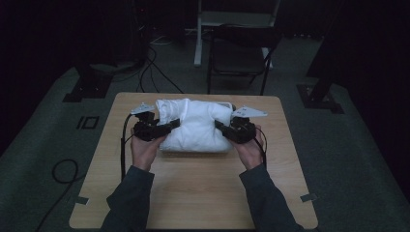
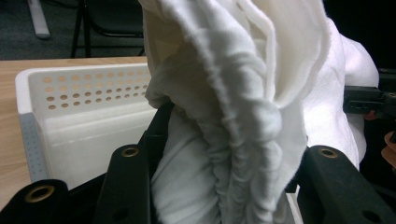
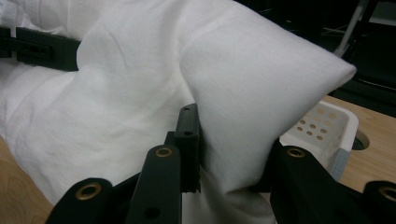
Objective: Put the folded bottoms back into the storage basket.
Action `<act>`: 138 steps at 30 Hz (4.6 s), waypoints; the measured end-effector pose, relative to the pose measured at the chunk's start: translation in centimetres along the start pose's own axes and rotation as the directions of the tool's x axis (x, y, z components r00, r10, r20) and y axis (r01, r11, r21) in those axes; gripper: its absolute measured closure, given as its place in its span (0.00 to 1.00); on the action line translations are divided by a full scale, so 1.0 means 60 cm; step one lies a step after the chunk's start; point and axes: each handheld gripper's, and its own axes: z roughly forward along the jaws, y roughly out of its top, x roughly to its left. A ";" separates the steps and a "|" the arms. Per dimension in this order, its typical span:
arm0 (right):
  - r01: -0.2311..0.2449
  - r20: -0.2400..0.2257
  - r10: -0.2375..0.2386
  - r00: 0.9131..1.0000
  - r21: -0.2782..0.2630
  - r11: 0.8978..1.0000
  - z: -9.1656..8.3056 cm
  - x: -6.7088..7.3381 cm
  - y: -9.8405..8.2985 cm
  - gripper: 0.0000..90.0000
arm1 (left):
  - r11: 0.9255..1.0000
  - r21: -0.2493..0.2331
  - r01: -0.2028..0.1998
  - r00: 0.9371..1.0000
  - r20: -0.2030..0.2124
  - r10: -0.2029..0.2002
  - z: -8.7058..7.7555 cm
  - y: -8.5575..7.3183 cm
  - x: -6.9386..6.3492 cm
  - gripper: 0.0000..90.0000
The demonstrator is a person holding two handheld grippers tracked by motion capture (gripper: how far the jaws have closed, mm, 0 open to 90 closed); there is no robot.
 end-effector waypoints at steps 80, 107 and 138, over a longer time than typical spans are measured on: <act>-0.084 0.091 0.080 0.993 0.036 0.996 0.093 -0.053 0.037 0.80 | 0.997 0.029 0.065 0.991 -0.118 -0.062 0.098 0.045 0.062 0.59; -0.127 0.135 0.112 0.985 0.106 0.986 0.137 -0.079 0.006 0.80 | 0.994 0.089 0.058 0.982 -0.182 -0.041 0.155 0.025 0.076 0.59; -0.151 0.142 0.120 0.983 0.237 0.960 0.184 -0.079 -0.051 0.80 | 0.966 0.257 0.007 0.953 -0.293 0.071 0.199 -0.028 0.086 0.58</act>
